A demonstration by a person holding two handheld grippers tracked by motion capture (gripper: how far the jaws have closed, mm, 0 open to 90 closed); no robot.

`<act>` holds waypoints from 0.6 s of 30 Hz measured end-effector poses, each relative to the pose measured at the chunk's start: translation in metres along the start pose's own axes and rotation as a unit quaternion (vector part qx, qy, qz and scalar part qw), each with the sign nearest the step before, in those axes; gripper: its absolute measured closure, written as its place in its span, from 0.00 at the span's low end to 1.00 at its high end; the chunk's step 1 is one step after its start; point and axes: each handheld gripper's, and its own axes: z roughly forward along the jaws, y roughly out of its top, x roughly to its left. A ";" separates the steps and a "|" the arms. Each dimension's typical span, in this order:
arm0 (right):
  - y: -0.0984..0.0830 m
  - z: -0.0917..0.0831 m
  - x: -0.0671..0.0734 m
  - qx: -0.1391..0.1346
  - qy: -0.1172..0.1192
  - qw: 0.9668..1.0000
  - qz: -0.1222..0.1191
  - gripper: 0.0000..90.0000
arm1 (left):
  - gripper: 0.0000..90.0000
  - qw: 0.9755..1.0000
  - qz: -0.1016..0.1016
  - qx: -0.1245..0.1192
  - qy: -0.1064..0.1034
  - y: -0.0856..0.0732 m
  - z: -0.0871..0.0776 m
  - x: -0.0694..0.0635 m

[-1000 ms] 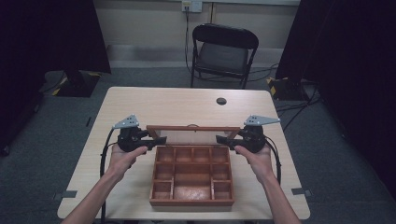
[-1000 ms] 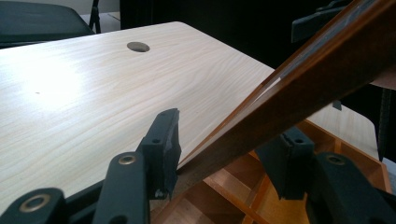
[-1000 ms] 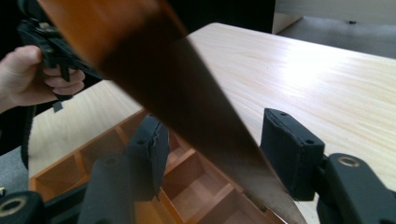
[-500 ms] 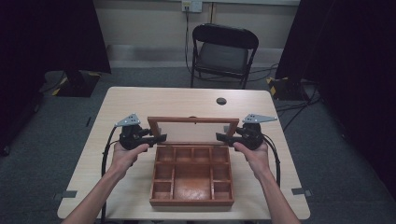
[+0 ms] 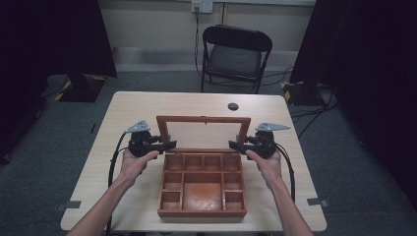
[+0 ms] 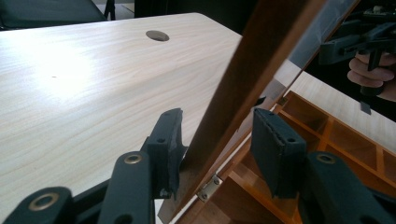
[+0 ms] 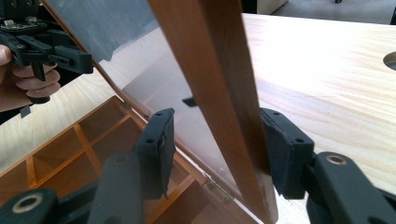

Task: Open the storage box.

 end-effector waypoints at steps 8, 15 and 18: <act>0.000 0.006 -0.004 0.001 -0.007 1.000 0.000 0.54 | 0.62 1.000 -0.002 0.000 0.003 -0.001 0.003 0.004; -0.002 0.009 -0.004 0.001 -0.018 1.000 -0.005 0.55 | 0.63 1.000 -0.004 0.009 0.004 -0.007 0.006 0.009; -0.003 0.012 -0.006 0.007 -0.018 1.000 -0.005 0.54 | 0.64 1.000 -0.007 0.010 0.006 -0.009 0.006 0.010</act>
